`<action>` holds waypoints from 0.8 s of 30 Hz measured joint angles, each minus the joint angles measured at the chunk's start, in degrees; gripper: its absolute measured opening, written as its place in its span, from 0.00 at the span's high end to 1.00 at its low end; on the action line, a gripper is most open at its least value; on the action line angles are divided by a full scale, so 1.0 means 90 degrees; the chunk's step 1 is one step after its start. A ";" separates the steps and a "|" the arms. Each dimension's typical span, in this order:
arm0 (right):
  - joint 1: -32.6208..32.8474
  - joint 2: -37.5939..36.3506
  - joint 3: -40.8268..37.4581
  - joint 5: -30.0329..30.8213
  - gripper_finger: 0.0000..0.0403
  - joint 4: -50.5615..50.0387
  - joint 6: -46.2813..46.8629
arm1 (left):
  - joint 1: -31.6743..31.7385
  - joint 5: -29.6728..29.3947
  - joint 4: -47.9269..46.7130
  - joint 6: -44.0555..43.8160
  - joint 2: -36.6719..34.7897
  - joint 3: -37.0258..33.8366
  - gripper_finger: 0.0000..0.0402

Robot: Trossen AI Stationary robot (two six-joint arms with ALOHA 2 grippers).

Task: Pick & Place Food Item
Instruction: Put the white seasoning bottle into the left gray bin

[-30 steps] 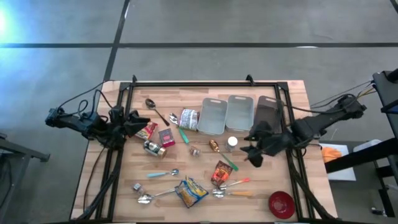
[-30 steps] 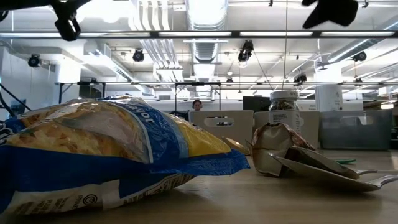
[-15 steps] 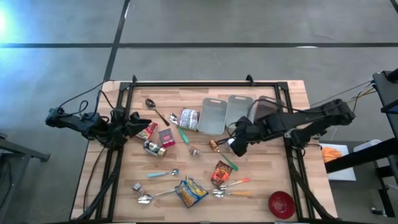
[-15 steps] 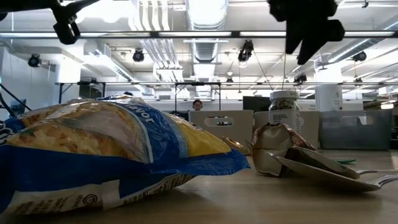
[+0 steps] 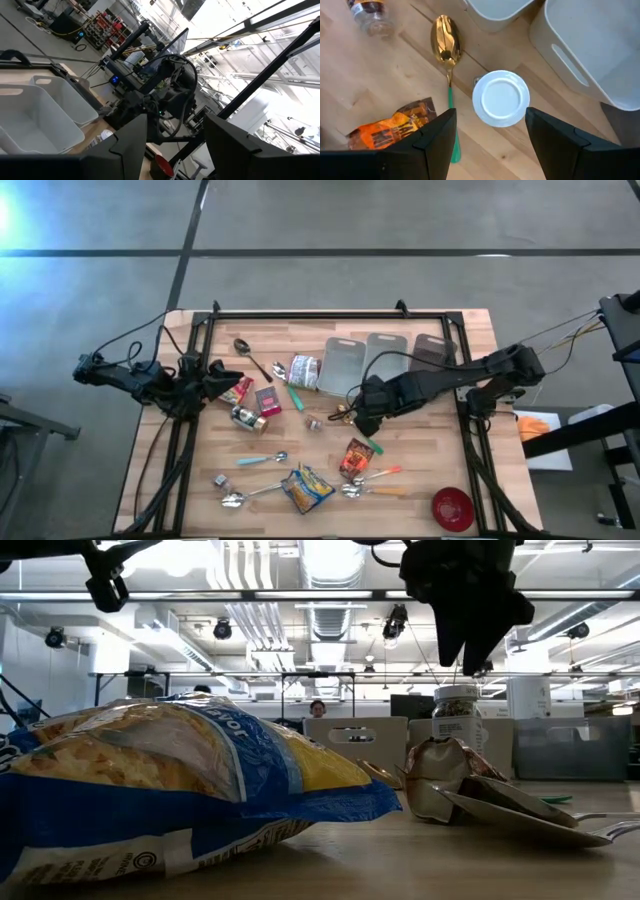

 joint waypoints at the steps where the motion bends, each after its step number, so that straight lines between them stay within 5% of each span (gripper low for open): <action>1: 0.0000 -0.0003 -0.0003 0.0002 0.42 0.0003 -0.0005 | 0.0001 0.0000 -0.0002 0.0001 0.0000 0.0000 0.51; 24: -0.0187 0.0320 -0.0100 -0.0117 0.42 0.0226 -0.0198 | 0.0001 0.0021 -0.0047 0.0008 0.0000 0.0000 0.51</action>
